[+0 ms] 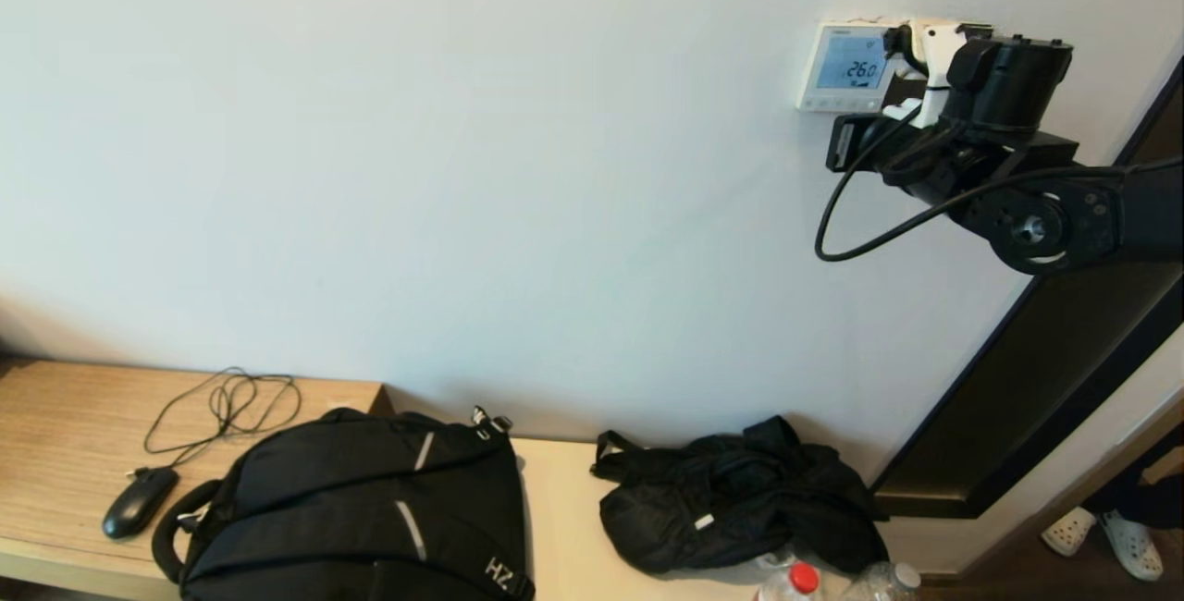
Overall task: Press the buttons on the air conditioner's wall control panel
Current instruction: Press the temperature increase button
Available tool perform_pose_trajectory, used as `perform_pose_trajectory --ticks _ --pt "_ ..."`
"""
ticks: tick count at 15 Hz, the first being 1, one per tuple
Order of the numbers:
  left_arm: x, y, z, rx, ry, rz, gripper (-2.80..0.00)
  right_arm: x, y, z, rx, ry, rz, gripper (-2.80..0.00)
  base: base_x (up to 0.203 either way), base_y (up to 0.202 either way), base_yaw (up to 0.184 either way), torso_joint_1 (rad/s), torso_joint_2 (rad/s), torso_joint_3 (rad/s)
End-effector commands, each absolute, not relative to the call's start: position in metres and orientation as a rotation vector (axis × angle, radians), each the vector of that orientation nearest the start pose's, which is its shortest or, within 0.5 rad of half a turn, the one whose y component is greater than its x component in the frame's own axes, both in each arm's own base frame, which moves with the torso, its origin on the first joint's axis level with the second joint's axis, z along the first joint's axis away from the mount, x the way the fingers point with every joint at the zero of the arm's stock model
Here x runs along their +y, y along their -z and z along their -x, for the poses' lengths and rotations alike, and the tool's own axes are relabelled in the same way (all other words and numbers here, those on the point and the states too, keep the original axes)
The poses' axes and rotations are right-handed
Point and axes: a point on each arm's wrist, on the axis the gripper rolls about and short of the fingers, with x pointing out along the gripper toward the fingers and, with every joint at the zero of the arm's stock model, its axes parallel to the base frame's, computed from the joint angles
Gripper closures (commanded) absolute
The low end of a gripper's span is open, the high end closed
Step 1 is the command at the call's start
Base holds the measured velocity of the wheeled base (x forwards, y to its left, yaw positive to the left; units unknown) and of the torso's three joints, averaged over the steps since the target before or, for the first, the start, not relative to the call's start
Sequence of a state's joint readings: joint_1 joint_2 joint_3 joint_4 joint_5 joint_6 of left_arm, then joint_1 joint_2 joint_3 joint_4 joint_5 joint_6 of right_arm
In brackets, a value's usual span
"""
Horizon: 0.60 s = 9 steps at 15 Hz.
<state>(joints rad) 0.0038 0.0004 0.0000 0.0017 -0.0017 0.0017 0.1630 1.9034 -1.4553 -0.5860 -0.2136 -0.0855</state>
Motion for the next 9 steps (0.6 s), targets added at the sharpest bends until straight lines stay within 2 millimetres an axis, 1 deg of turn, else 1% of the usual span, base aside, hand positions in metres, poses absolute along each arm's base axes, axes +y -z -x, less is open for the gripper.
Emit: perform_pose_trajectory --ticks 1,9 --pt "-0.0001 -0.0753 0.0228 0.002 -0.003 -0.002 0.00 0.0583 -0.2967 -0.3815 -0.153 0.059 0.057 0.00 0.000 0.000 0.000 0.000 0.00 0.000" --pt "-0.0001 -0.0753 0.0227 0.002 -0.003 -0.002 0.00 0.0571 -0.2984 -0.3852 -0.157 0.064 0.066 0.00 0.000 0.000 0.000 0.000 0.00 0.000"
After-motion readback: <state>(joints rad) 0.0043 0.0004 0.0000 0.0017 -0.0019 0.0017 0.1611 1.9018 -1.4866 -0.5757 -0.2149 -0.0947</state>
